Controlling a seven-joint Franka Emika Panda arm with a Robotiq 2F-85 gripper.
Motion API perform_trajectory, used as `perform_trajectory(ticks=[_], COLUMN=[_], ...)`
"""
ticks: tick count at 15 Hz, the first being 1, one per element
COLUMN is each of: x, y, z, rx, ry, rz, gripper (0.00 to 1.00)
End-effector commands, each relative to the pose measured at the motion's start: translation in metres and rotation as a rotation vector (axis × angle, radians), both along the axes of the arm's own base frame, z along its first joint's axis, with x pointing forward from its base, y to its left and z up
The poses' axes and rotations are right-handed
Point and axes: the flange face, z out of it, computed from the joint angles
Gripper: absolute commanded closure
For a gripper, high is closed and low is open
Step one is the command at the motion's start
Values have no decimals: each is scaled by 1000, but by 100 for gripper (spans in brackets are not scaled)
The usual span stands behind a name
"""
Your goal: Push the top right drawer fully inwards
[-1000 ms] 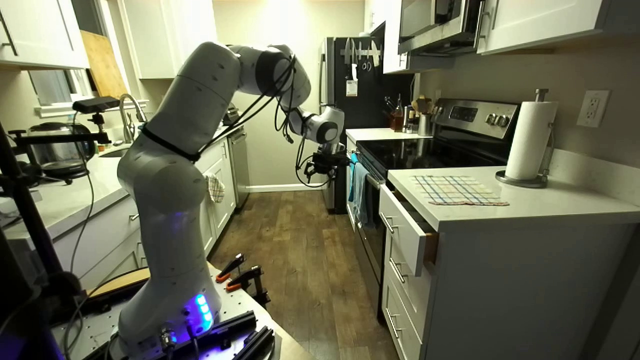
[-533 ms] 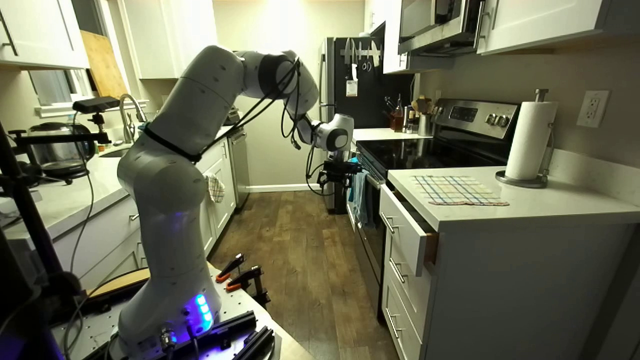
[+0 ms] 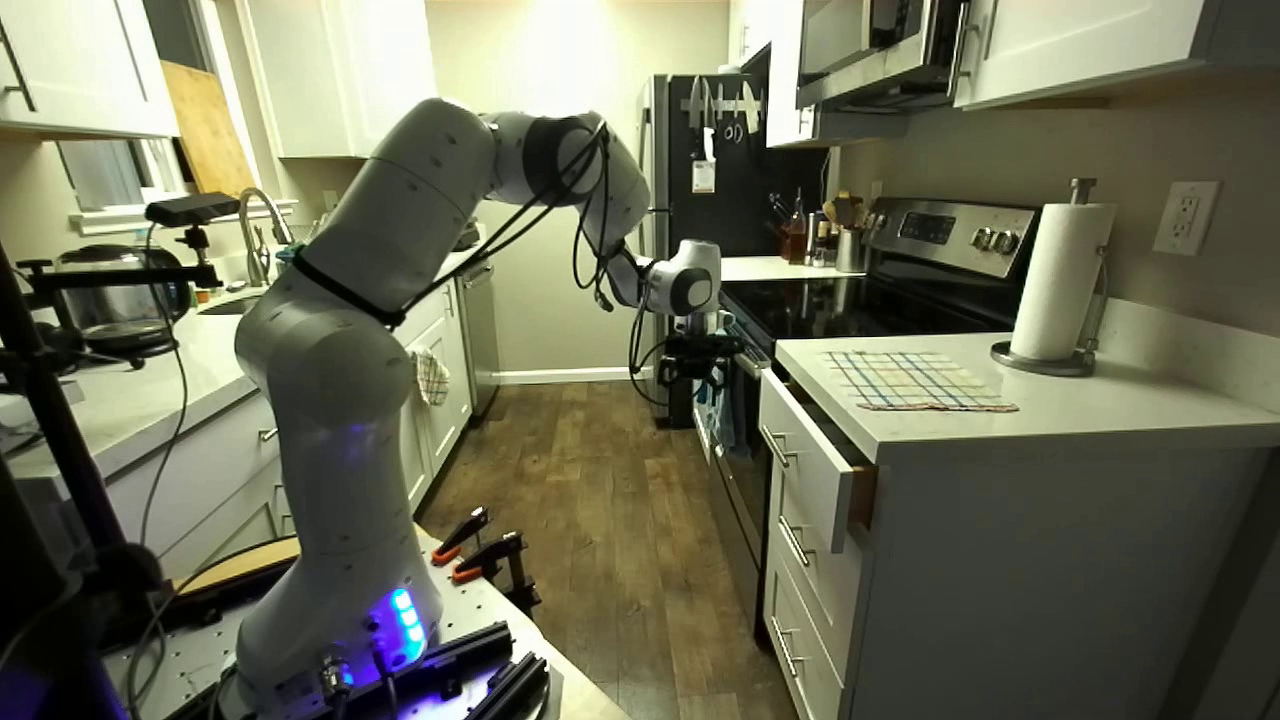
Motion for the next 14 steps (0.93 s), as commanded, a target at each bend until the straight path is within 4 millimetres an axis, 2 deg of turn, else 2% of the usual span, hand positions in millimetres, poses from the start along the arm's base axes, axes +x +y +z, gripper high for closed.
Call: perform_trajectory(ticks=[1,6,14], x=[8,19,26], y=[-24,-59,-84], z=[5,14,-5], rx=[4,13,24], ry=[-40,-84,-91], rz=[-62,-119,-166], gripper=[0,0,0])
